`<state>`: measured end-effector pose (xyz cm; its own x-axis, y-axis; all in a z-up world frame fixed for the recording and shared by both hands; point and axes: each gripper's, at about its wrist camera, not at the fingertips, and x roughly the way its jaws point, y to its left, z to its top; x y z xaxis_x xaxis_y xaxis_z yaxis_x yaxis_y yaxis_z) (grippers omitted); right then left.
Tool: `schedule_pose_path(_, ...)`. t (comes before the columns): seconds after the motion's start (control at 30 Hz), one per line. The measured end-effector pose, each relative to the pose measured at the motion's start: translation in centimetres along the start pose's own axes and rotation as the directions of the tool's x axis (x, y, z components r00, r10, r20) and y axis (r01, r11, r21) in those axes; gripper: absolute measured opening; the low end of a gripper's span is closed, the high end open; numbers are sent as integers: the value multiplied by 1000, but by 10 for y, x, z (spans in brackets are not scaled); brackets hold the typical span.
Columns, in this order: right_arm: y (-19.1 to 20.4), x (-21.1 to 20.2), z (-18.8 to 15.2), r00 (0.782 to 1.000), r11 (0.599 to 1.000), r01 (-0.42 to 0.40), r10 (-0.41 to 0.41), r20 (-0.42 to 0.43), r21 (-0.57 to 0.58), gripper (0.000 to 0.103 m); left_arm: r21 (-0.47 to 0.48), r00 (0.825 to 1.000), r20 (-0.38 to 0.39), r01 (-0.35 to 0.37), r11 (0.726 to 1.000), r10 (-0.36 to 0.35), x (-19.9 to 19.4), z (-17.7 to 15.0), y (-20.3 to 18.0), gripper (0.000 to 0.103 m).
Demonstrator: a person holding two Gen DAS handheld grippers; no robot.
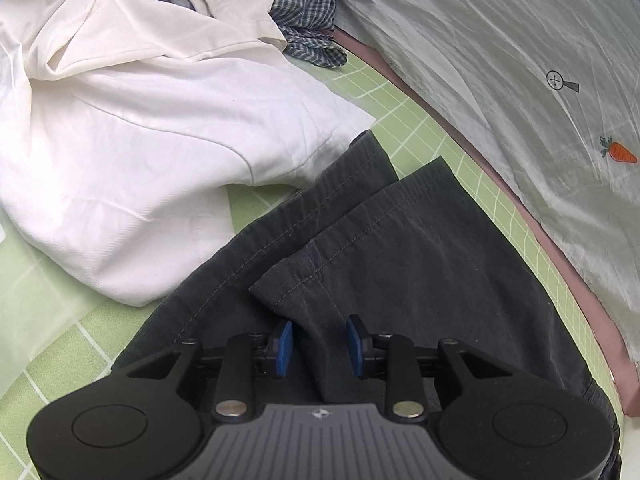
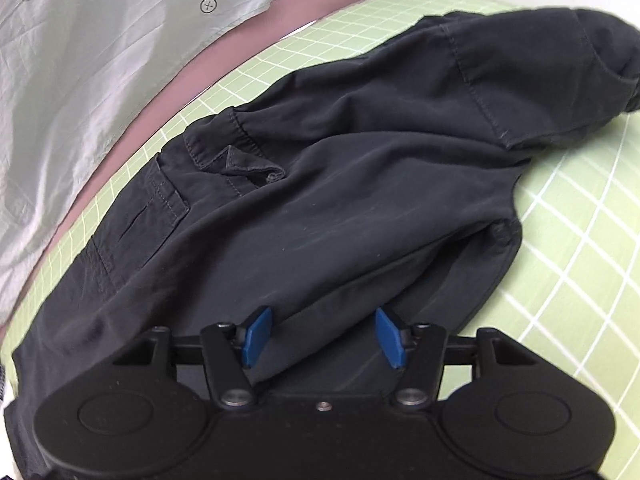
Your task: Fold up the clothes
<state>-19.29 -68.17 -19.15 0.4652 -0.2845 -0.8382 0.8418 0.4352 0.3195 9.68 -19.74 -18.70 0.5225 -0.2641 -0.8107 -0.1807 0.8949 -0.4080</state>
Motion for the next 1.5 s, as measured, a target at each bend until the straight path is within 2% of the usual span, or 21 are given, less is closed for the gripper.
schedule_pose_path(0.13,5,9,1,1000,999,-18,18,-7,44,64,5,1000,4,-6,1000,6,3,3,-5,36)
schedule_pose_path(0.23,10,12,4,1000,999,-25,25,-9,45,62,10,1000,6,-21,1000,21,5,5,-8,34)
schedule_pose_path(0.3,12,15,6,999,998,-33,33,-12,48,42,28,999,8,-45,999,45,5,5,-13,33)
schedule_pose_path(0.33,12,15,6,999,998,-34,35,-11,47,40,46,998,11,-64,997,63,5,5,-15,31)
schedule_pose_path(0.4,11,14,8,999,998,-43,43,-6,44,28,74,996,19,-91,993,90,4,4,-20,11)
schedule_pose_path(0.53,3,8,11,997,994,-80,79,14,78,15,78,995,43,-89,993,85,-1,6,-21,2)
schedule_pose_path(0.63,0,1,14,993,989,-112,109,43,93,11,127,992,101,-86,988,74,-19,9,-32,1)
schedule_pose_path(0.8,-7,-33,30,981,981,-166,154,115,104,6,212,978,207,-37,977,-8,-70,14,-50,2)
schedule_pose_path(0.93,-7,-64,31,972,981,-192,185,146,34,6,230,960,279,-80,970,13,-111,1,-52,2)
schedule_pose_path(1.03,-6,-69,17,977,984,-174,176,120,-34,6,222,959,265,-167,961,106,-106,-18,-36,2)
schedule_pose_path(1.17,-8,-33,-6,995,994,-102,103,14,-33,6,157,962,173,-240,958,213,-75,-35,-1,3)
schedule_pose_path(1.2,-9,-24,-11,996,996,-86,85,-12,-26,6,153,962,174,-239,959,212,-77,-36,2,3)
schedule_pose_path(1.27,-6,-32,-8,995,994,-98,98,10,-48,6,173,960,196,-233,957,198,-84,-35,-3,3)
schedule_pose_path(1.33,-1,-39,-3,993,991,-108,111,34,-76,7,184,958,185,-252,950,218,-75,-35,-3,3)
schedule_pose_path(1.4,2,-33,0,995,990,-104,104,0,-99,8,193,958,134,-278,941,255,-57,-38,2,3)
schedule_pose_path(1.5,-1,-17,-6,996,993,-78,75,-41,-91,10,193,959,92,-281,940,268,-42,-44,11,8)
